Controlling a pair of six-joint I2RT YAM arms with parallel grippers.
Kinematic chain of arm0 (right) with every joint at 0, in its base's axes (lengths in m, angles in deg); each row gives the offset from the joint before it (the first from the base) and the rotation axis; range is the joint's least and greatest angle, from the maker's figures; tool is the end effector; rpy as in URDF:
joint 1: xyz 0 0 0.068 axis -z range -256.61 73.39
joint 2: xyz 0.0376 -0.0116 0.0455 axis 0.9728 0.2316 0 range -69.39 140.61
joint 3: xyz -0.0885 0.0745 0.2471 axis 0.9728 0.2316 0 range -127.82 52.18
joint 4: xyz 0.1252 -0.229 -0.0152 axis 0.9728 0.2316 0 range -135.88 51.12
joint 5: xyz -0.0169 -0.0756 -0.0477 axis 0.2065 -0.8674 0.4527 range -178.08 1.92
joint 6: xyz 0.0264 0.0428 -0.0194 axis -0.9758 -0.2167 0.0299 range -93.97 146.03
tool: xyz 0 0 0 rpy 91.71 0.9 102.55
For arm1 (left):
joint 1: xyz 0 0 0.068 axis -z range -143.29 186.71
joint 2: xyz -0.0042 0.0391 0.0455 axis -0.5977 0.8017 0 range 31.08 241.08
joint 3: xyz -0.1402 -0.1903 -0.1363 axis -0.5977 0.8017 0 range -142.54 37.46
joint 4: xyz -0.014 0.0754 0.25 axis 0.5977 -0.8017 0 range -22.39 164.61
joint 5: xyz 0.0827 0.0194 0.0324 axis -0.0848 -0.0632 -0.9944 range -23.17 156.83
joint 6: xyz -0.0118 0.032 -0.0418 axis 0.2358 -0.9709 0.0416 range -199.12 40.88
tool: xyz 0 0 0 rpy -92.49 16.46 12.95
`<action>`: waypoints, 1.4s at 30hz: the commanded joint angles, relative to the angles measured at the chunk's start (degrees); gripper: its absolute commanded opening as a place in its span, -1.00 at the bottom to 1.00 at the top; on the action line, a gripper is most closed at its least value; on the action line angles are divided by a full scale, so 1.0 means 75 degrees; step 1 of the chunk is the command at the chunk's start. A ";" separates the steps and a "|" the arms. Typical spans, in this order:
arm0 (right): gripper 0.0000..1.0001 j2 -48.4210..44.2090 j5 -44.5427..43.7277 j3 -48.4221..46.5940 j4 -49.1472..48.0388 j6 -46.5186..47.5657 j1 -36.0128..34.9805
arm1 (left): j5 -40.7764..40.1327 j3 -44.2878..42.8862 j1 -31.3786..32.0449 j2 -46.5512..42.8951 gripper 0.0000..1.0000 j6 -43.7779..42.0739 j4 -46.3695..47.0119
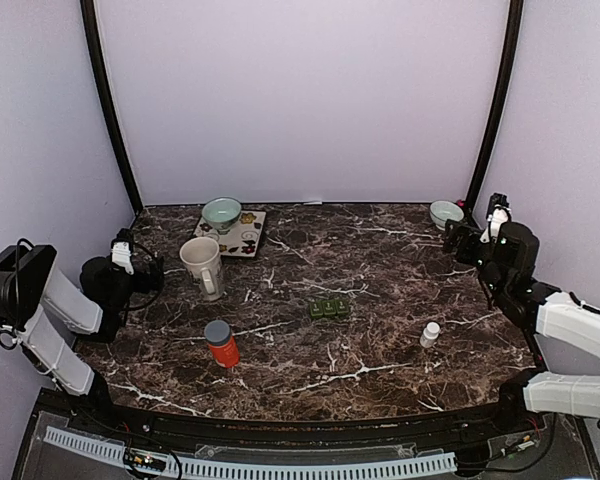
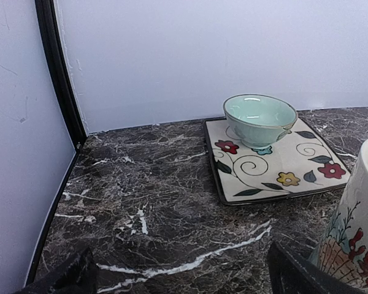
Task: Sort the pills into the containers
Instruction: Adjust the pill container at the center of the board.
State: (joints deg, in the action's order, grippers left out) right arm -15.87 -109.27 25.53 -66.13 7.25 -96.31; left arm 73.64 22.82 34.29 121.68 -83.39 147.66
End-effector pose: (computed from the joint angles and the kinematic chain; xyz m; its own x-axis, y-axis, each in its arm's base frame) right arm 0.2070 0.0603 0.2562 -0.0950 0.2848 -0.9539 0.0573 0.9582 0.2804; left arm 0.2496 0.0063 0.1487 -0.0448 0.0723 -0.9964 0.0800 0.9944 0.0685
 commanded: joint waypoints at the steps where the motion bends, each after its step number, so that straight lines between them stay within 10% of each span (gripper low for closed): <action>1: 0.99 -0.0158 -0.0608 0.0028 -0.0135 0.0352 -0.0187 | -0.0002 -0.0088 -0.0035 -0.0100 0.98 0.0020 -0.0096; 8: 0.99 -0.0649 0.0558 0.1026 -0.3255 0.0614 -0.0081 | -0.0646 -0.0822 -0.0038 -0.2250 0.98 0.0855 -0.2882; 13: 0.99 0.0553 0.1590 0.0293 -0.3556 -0.0288 0.0180 | 0.1711 -0.2394 -0.0042 -0.2640 0.98 0.2667 -0.4864; 16: 0.91 0.1343 0.1451 -0.0286 -0.3088 -0.0451 -0.0066 | 0.2016 -0.3024 0.0276 -0.2775 0.98 0.2778 -0.5850; 22: 0.91 0.2634 -0.0371 -0.1916 -0.1033 -0.0293 -0.1201 | -0.0853 -0.3908 0.2500 -0.3223 0.98 0.1238 -0.8224; 42: 0.83 0.3808 -0.1461 -0.3173 0.2981 0.0216 -0.4229 | -0.2556 -0.5078 0.6087 -0.2598 0.88 0.0034 -1.0113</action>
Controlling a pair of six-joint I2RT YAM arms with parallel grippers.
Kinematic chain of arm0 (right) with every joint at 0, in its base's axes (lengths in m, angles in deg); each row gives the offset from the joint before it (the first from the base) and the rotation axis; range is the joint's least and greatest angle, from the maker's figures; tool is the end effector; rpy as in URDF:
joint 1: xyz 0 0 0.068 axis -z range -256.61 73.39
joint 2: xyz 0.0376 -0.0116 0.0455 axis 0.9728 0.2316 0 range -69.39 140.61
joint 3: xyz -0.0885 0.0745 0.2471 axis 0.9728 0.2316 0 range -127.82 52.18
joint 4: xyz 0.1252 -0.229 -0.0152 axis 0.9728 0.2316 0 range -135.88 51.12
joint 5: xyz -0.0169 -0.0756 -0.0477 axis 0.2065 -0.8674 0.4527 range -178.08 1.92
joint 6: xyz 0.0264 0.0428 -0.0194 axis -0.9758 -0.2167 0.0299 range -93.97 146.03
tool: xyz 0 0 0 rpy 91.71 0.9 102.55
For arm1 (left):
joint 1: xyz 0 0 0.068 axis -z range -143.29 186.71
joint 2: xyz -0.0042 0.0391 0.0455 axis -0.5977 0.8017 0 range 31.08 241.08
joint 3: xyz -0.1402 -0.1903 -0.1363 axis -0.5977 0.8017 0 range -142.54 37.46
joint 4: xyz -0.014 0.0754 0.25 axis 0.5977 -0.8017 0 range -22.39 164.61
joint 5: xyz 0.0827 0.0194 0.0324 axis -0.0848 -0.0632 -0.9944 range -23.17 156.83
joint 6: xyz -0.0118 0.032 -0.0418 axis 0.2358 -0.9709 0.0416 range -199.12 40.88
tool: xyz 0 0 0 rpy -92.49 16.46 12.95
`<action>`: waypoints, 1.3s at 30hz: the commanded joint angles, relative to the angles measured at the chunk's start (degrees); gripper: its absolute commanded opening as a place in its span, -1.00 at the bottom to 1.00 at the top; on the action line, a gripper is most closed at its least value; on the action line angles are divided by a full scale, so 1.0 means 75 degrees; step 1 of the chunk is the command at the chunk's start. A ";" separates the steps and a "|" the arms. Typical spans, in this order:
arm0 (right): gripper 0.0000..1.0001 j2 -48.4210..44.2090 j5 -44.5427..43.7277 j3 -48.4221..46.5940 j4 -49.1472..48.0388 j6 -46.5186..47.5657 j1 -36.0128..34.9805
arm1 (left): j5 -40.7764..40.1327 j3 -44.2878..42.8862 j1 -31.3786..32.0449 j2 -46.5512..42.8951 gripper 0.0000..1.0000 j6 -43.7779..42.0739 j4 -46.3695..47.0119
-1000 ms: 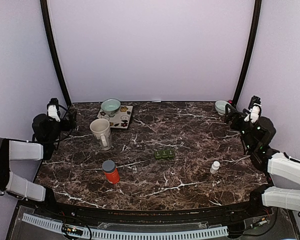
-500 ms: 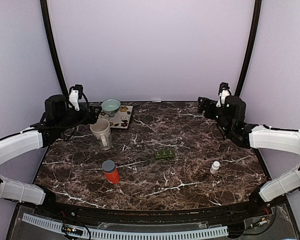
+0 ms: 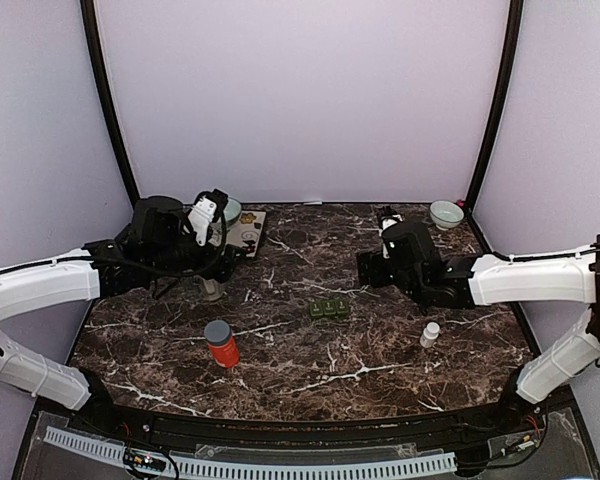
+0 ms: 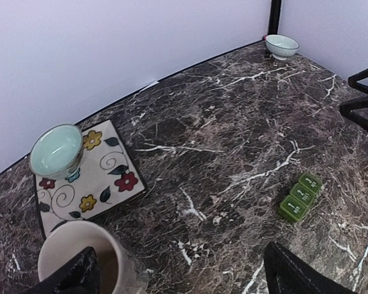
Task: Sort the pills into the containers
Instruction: Adjust the pill container at the center of the board.
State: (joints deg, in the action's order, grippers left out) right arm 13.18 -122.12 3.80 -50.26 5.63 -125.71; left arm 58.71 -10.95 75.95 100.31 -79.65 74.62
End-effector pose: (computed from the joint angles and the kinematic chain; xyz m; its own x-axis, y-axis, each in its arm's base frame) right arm 0.2195 0.2227 0.2358 -0.4125 -0.0350 -0.9103 -0.1756 0.9836 0.0417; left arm 0.2191 -0.1725 0.2904 -0.2701 0.2327 -0.9343 0.5266 0.8481 0.0590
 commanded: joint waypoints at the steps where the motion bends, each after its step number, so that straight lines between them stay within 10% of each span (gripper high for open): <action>1: 0.82 -0.0047 0.0334 -0.0277 0.0975 0.0524 -0.0382 | -0.0669 -0.0692 0.0688 0.0342 0.87 -0.0502 -0.0435; 19: 0.90 0.1073 0.1744 -0.0998 0.1554 0.3670 -0.1269 | 0.0103 -0.2369 0.1563 0.1783 0.81 0.0618 -0.2638; 39: 0.99 0.2265 0.3540 -0.2153 0.2509 0.4935 -0.0211 | 0.1455 -0.3260 0.1448 0.2158 0.82 0.0368 -0.3305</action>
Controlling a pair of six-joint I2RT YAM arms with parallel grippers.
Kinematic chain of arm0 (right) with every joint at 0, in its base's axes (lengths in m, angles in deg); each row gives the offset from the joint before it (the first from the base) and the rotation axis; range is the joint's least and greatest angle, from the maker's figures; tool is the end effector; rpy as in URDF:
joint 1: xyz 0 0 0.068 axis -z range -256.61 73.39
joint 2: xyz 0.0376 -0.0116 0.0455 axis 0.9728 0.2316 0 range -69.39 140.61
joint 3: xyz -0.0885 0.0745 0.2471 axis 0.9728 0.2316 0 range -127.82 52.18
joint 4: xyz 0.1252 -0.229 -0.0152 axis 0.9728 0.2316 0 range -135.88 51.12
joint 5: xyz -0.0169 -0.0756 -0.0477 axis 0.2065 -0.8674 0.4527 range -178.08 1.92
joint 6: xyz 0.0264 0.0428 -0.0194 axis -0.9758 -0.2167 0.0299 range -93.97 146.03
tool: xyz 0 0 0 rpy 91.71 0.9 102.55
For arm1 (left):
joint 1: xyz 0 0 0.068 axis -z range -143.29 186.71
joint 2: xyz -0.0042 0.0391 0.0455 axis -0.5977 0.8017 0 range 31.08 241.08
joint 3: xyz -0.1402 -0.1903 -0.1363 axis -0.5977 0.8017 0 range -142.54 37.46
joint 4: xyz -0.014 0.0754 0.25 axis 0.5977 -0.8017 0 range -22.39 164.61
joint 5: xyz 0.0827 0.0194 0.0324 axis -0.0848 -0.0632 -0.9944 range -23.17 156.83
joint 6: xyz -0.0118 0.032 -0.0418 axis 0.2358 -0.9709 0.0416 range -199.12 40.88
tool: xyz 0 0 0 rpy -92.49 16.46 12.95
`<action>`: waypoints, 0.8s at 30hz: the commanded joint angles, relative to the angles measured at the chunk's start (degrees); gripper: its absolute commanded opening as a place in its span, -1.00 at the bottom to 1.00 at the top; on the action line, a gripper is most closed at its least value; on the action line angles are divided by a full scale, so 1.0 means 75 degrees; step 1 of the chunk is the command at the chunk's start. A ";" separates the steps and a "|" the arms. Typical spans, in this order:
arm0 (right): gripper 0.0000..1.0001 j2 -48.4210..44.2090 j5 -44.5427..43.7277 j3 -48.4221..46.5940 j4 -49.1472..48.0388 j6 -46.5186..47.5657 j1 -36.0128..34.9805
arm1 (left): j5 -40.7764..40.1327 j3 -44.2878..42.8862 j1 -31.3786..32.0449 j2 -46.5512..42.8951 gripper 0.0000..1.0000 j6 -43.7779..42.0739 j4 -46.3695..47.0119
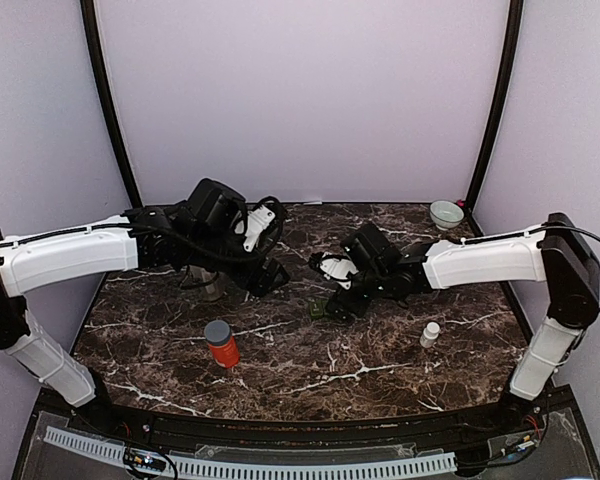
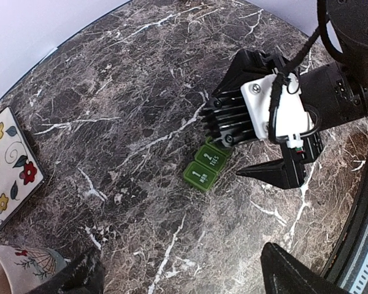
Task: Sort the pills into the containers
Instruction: Adjust the pill container at the center of the board.
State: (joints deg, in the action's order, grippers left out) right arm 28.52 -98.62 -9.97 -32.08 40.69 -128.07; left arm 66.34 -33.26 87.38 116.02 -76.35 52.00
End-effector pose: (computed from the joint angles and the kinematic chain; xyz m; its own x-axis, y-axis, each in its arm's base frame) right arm 0.2301 0.2781 0.1975 -0.2828 -0.7544 -0.5924 -0.7924 0.5317 -0.2988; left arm 0.2136 -0.2603 0.3087 -0.4165 0.4324 -0.7998 0.7500 0.6606 -0.0334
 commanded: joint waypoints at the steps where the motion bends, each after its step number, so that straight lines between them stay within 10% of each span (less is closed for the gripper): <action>1: 0.99 0.0296 0.0455 -0.0350 0.0121 0.0287 0.0110 | 0.0562 -0.0305 -0.0121 0.0074 0.82 -0.0050 -0.0284; 24: 0.99 0.1061 0.0801 -0.0742 -0.0084 0.0967 0.0454 | 0.1734 -0.0215 -0.0707 0.0123 0.75 0.0272 -0.0184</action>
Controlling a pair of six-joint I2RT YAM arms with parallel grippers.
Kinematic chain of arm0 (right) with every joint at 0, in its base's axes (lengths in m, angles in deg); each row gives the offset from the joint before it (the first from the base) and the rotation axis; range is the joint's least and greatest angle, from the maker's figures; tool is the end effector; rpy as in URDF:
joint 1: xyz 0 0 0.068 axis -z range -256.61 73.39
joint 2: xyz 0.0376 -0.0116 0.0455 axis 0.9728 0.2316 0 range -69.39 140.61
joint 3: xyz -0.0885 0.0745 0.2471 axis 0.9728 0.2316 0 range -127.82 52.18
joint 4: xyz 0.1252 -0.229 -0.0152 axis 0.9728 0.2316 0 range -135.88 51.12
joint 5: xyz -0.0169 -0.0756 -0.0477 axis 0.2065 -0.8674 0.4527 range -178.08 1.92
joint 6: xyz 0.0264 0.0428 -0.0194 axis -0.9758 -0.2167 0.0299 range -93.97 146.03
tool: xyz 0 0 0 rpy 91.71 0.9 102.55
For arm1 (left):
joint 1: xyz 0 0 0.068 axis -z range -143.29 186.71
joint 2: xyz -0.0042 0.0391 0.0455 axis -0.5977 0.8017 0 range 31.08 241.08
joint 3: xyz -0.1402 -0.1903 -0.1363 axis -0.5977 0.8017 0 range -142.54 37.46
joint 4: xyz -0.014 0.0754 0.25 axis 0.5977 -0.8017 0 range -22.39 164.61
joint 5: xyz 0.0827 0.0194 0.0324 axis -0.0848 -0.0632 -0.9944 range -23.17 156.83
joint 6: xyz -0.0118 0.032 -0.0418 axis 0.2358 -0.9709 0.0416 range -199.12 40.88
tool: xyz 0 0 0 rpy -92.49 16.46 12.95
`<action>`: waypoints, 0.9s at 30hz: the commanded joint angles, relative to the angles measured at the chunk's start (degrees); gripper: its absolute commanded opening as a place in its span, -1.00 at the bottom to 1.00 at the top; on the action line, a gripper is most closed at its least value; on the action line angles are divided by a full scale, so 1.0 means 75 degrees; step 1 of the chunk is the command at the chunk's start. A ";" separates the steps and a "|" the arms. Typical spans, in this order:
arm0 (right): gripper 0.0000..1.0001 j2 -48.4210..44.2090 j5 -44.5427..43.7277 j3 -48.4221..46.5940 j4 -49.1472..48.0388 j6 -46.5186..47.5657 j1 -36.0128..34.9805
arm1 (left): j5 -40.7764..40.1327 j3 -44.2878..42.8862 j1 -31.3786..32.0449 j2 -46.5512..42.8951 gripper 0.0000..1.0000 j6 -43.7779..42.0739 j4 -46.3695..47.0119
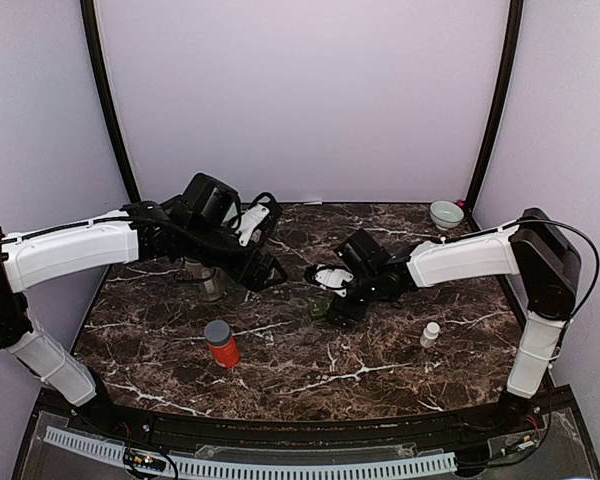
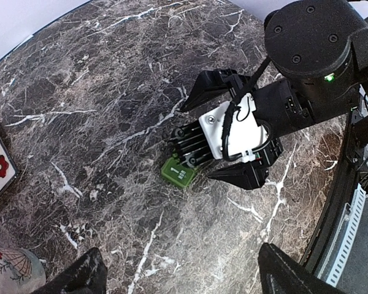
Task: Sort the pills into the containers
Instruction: Adjust the pill container at the center of the board.
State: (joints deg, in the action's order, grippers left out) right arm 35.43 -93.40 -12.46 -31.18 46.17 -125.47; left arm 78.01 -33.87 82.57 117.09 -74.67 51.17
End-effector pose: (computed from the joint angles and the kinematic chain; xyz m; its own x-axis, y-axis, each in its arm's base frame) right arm 0.2502 0.2812 0.1669 -0.2591 -0.8177 -0.5141 -0.8563 0.4406 -0.2693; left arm 0.2315 -0.2485 0.3055 -0.4913 0.3973 -0.7751 0.7746 0.6063 -0.1802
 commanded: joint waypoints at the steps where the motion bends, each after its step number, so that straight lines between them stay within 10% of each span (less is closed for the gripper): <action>1: 0.99 0.0177 0.0136 -0.0440 -0.0201 0.0265 0.0134 | 0.0184 -0.0134 -0.0074 -0.0020 0.75 0.0055 -0.0074; 27: 0.99 0.0495 0.0965 -0.0675 0.0076 0.0256 0.0399 | 0.0501 -0.0133 -0.0278 -0.0007 0.72 0.0042 -0.0062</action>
State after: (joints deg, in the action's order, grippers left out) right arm 39.51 -87.41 -17.25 -30.37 48.69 -122.67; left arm 80.78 -33.87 80.96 117.44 -74.36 51.10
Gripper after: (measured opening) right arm 0.996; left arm 0.859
